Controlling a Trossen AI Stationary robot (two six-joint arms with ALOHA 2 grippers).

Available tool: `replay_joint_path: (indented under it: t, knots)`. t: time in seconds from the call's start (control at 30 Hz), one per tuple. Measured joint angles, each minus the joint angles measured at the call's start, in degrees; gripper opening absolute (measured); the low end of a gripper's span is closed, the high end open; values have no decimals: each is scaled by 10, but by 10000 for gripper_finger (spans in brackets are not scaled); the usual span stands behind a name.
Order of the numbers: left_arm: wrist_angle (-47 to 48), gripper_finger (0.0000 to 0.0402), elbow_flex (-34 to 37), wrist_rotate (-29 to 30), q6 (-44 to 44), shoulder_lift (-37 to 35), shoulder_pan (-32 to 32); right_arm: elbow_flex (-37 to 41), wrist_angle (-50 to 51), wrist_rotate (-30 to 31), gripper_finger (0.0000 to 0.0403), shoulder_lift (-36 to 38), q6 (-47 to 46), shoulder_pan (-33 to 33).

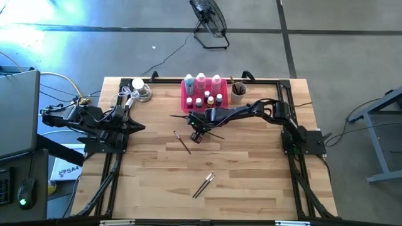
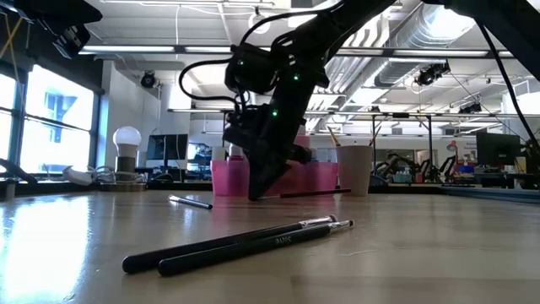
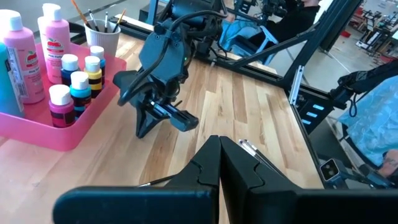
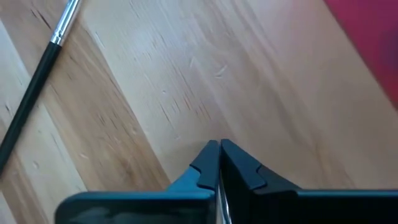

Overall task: Pick & Place Paint Supplies
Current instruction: Put the silver paintbrush into the white cup

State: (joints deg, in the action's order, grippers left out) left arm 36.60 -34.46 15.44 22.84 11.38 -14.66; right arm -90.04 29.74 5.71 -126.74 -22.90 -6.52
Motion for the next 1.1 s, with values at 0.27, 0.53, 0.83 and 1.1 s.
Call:
replay_joint_path:
  t: [0.27, 0.53, 0.83, 1.1]
  knots:
    - [0, 0, 0, 0, 3, 0, 0, 3, 7, -22, 3, 18, -13, -8]
    - [0, 0, 0, 0, 4, 0, 0, 3, 1, -60, 3, 63, -10, -27]
    - [0, 0, 0, -1, 13, 0, 0, 2, -5, -82, 3, 146, -4, -45]
    - [0, 0, 0, 0, 13, 0, 0, 2, -16, -2, 3, 266, 21, -68]
